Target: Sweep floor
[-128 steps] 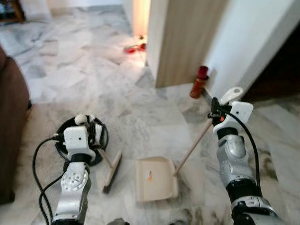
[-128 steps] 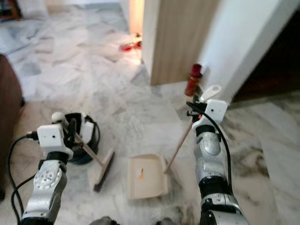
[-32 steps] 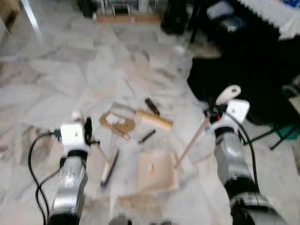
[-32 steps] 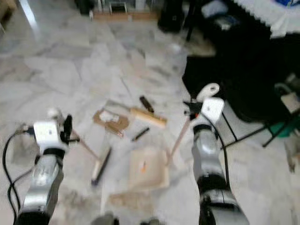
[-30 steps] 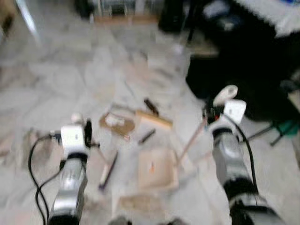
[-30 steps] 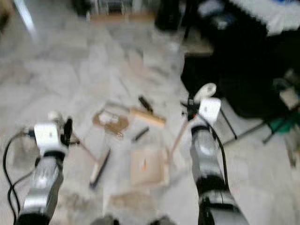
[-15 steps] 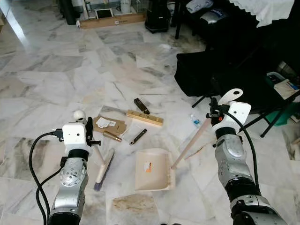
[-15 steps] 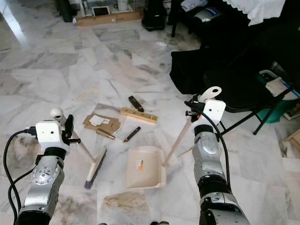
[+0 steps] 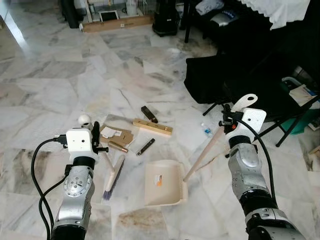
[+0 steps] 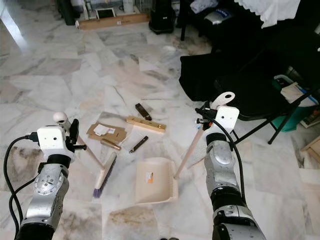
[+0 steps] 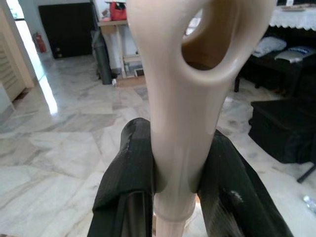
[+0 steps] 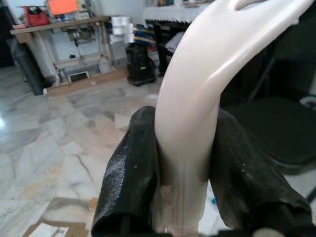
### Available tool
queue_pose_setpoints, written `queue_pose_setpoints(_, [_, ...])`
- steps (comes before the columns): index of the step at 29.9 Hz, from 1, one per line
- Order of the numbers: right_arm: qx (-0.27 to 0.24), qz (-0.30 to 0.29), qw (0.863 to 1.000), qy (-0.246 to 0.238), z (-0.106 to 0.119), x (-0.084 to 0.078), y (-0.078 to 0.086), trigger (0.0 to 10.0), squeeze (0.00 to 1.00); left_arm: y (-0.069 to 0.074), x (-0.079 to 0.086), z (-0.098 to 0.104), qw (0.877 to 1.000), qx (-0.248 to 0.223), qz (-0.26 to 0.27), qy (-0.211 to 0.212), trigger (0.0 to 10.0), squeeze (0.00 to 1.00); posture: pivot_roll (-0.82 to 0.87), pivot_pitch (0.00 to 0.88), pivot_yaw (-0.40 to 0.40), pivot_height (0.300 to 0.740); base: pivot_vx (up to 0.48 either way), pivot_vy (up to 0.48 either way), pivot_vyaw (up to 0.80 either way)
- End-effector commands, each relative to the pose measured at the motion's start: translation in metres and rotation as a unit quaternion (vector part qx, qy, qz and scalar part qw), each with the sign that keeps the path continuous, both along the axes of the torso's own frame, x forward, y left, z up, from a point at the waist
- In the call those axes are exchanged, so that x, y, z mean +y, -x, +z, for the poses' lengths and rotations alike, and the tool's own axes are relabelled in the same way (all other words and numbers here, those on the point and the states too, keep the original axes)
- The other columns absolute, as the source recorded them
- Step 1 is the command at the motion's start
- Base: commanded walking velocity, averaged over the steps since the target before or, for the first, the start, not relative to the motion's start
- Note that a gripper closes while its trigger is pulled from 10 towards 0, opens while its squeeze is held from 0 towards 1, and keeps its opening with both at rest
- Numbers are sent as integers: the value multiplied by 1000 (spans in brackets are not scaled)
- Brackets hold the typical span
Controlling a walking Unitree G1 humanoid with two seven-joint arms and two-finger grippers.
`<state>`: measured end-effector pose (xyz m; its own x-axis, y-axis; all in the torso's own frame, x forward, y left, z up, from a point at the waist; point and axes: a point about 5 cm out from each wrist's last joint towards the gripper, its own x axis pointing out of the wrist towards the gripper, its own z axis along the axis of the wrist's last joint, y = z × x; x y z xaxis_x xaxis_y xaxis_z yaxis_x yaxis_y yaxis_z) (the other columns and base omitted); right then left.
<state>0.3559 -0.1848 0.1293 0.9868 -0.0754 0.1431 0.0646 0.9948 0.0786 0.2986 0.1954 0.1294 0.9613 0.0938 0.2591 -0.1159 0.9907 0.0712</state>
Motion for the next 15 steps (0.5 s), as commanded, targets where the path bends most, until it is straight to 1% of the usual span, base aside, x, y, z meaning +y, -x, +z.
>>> queue_pose_setpoints(1, [-38,7,999,13,15,4,-1,10000,0,-1,1,15,999,-35,3,-3,10000,0,68,132,-36,740,300,0,519])
queue_pose_setpoints(3, [-39,7,999,12,15,5,-1,10000,0,-1,2,15,999,-36,4,-3,10000,0,70,122,-37,740,304,0,513])
queue_pose_setpoints(5, [-43,5,999,0,15,5,-2,10000,0,-1,2,15,999,-36,4,-3,10000,0,71,119,-38,740,309,0,0])
queue_pose_setpoints(15, [-44,5,999,2,16,4,-2,10000,0,0,2,17,999,-41,6,-1,10000,0,71,108,-39,740,316,0,0])
